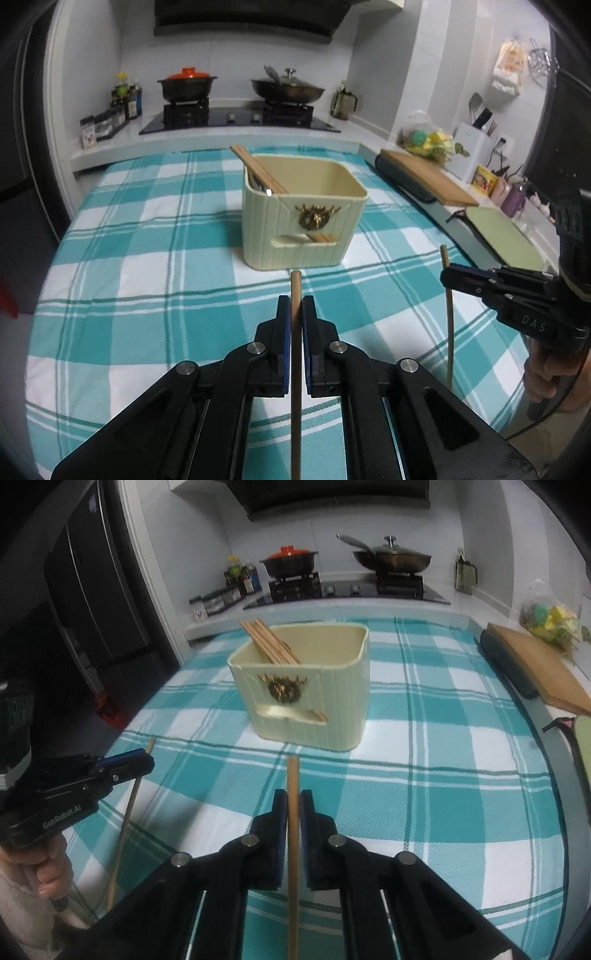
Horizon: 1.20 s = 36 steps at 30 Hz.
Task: Organize utensils
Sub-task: 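Carry both chopsticks upright toward the cream holder with both tools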
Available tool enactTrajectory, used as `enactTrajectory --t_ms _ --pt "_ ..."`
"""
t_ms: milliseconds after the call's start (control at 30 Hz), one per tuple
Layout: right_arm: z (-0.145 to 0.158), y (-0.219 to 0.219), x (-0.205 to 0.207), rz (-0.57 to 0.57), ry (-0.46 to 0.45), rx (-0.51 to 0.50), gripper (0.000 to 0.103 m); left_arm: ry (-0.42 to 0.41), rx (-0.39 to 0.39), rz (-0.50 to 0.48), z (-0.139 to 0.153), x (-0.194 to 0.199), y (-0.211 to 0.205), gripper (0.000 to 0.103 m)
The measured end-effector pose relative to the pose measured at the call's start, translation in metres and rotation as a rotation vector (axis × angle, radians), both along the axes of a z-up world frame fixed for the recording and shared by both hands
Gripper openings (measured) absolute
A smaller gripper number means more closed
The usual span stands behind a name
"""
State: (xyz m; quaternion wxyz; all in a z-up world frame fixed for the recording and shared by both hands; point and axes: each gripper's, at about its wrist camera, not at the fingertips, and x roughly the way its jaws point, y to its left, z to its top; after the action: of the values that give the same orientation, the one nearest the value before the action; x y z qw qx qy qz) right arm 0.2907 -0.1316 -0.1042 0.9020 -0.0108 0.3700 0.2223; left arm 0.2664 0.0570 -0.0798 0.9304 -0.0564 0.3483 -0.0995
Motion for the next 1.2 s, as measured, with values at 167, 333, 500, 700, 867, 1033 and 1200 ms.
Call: enactTrajectory --t_ms 167,333,500,700,867,1033,1200 --pt "0.036 -0.006 -0.036 -0.008 -0.133 0.022 0.007 -0.080 -0.040 0.016 0.023 -0.028 0.008 0.004" --pt "0.051 -0.007 -0.063 -0.016 -0.219 0.025 0.007 -0.117 -0.074 0.033 0.031 -0.042 0.014 0.004" --pt "0.060 -0.008 -0.075 -0.015 -0.262 0.033 0.007 -0.137 -0.091 0.049 0.033 -0.049 0.017 0.004" --pt "0.073 -0.010 -0.085 -0.019 -0.305 0.050 0.007 -0.149 -0.099 0.048 0.037 -0.054 0.015 0.004" --pt "0.080 -0.013 -0.091 -0.022 -0.341 0.057 0.007 -0.170 -0.095 0.028 0.049 -0.062 0.011 0.004" --pt "0.083 -0.014 -0.092 -0.021 -0.341 0.066 0.007 -0.171 -0.078 0.015 0.056 -0.065 0.008 0.004" --pt "0.081 -0.015 -0.091 -0.018 -0.324 0.073 0.007 -0.160 -0.066 0.014 0.056 -0.064 0.007 0.004"
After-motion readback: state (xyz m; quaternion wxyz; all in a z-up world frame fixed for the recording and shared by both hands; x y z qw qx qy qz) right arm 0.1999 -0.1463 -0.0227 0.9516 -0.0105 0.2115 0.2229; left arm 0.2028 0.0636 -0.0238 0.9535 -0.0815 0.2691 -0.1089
